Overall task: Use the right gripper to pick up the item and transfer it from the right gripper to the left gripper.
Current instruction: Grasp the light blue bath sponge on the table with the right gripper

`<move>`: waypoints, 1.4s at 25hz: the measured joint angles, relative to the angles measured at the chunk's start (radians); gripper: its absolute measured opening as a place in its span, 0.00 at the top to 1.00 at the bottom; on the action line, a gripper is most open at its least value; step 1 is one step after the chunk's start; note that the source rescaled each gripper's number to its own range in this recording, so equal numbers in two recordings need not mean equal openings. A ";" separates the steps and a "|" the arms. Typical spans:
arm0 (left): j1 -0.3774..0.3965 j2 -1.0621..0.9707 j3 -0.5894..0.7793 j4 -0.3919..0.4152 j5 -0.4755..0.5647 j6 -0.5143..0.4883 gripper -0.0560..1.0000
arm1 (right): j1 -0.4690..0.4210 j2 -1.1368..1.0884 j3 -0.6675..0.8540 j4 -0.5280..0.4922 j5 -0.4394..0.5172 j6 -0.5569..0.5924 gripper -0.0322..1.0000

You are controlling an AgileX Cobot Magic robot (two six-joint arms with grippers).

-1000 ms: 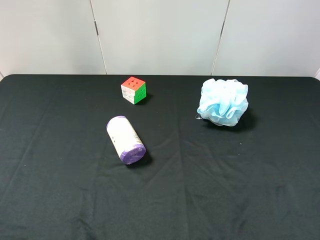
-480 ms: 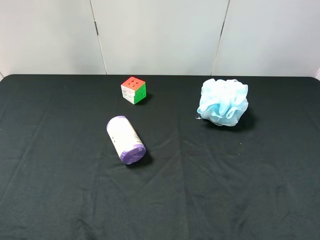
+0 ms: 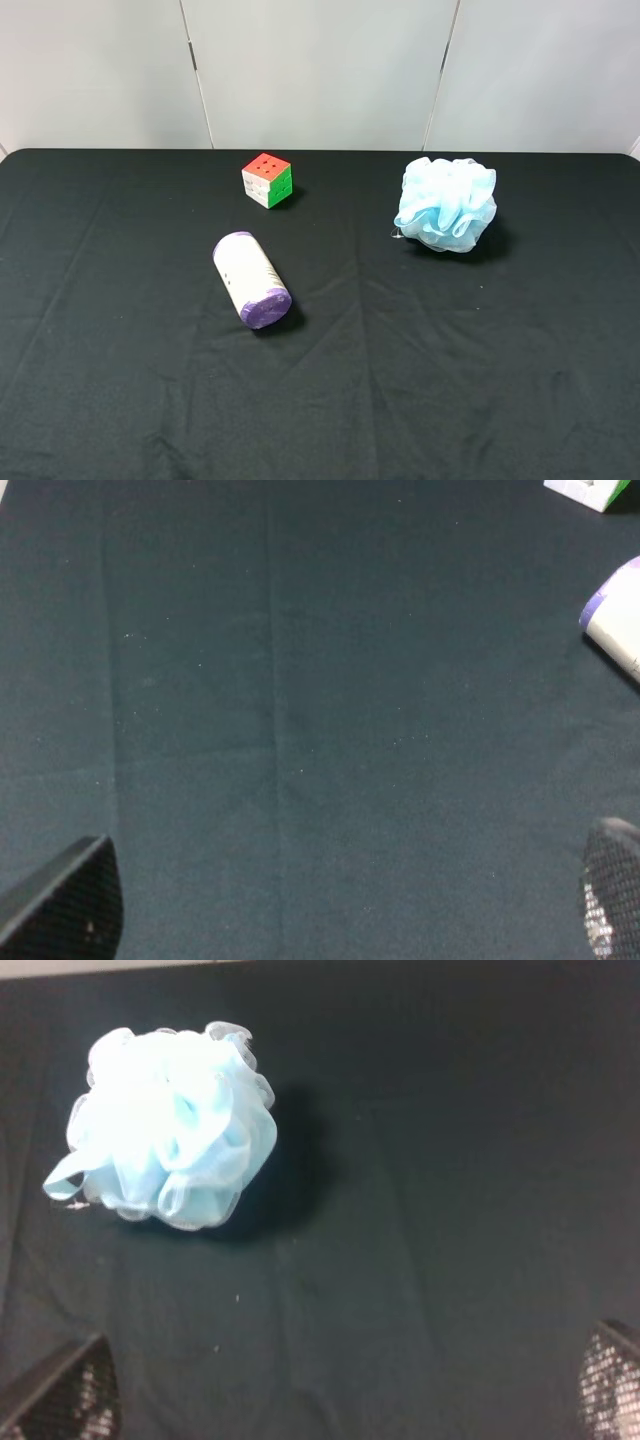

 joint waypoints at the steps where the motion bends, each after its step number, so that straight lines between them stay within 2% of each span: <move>1: 0.000 0.000 0.000 0.000 0.000 0.000 0.11 | 0.000 0.059 -0.035 0.007 0.000 -0.004 0.00; 8: 0.000 0.000 0.000 0.000 0.000 0.000 0.11 | 0.000 0.423 -0.228 0.057 -0.003 -0.079 0.00; 11: 0.000 0.000 0.000 0.000 0.000 0.000 0.11 | 0.000 0.539 -0.282 0.108 -0.004 -0.128 0.00; 20: 0.000 0.000 0.000 0.000 0.000 0.000 0.11 | 0.000 0.760 -0.320 0.302 -0.038 -0.251 0.00; 29: 0.000 0.000 0.000 0.000 0.000 0.000 0.11 | 0.096 0.934 -0.321 0.323 -0.187 -0.296 0.00; 35: 0.000 0.000 0.000 0.000 0.000 0.000 0.11 | 0.102 1.048 -0.321 0.313 -0.311 -0.282 0.00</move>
